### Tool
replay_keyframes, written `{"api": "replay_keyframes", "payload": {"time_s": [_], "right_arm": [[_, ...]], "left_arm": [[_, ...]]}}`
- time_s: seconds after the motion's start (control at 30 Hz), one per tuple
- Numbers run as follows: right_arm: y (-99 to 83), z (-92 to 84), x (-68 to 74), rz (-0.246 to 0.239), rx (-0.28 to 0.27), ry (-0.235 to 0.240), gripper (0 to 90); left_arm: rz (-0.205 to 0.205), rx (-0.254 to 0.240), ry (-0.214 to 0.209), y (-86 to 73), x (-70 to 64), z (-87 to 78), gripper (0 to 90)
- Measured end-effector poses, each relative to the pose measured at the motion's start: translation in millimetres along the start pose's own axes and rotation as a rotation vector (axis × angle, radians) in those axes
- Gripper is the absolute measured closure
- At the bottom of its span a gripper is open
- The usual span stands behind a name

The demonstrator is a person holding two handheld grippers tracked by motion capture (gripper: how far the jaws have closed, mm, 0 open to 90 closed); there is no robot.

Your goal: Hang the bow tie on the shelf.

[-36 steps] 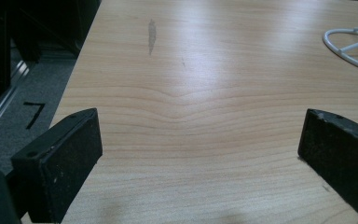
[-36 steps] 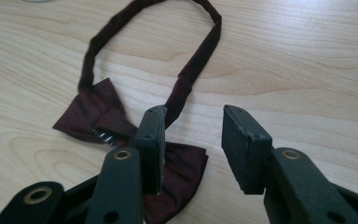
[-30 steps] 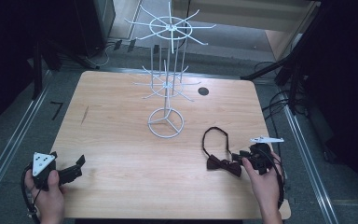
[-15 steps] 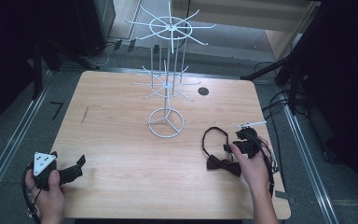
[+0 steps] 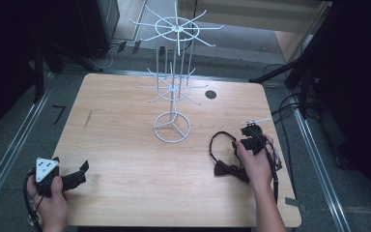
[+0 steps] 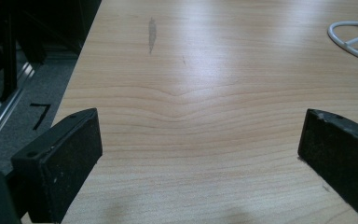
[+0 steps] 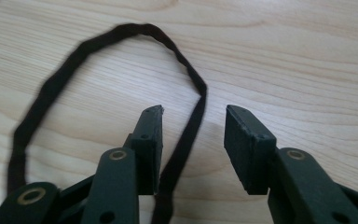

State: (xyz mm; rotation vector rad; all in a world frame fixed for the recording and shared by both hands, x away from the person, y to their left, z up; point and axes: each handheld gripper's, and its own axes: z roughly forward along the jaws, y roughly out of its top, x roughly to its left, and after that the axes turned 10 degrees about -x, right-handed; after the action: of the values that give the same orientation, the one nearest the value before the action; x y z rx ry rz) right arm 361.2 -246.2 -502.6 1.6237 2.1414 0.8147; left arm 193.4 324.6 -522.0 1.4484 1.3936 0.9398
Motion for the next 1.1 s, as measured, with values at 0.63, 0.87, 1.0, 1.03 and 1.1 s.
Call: {"api": "replay_keyframes", "payload": {"time_s": [0.63, 0.87, 1.0, 1.03, 1.1], "right_arm": [[2.8, 15.9, 5.7, -0.057, 0.072, -0.001, 90.0], [0.0, 5.4, 13.7, -0.113, 0.018, 0.028, 90.0], [-0.7, -2.2, 17.9, -0.132, -0.021, 0.028, 90.0], [-1.2, -4.9, 19.3, -0.14, -0.044, 0.024, 90.0], [-3.5, -14.3, 23.2, -0.142, -0.097, 0.018, 90.0]], "left_arm": [[-0.01, -0.005, -0.005, -0.1, 1.4, 0.2, 0.2], [-0.016, -0.004, -0.01, -0.1, 1.7, 0.4, 0.2], [-0.016, -0.003, -0.011, -0.1, 1.8, 0.4, 0.2], [-0.016, -0.003, -0.011, -0.1, 1.8, 0.4, 0.2], [-0.019, -0.004, -0.012, -0.1, 1.8, 0.2, 0.2]]}}
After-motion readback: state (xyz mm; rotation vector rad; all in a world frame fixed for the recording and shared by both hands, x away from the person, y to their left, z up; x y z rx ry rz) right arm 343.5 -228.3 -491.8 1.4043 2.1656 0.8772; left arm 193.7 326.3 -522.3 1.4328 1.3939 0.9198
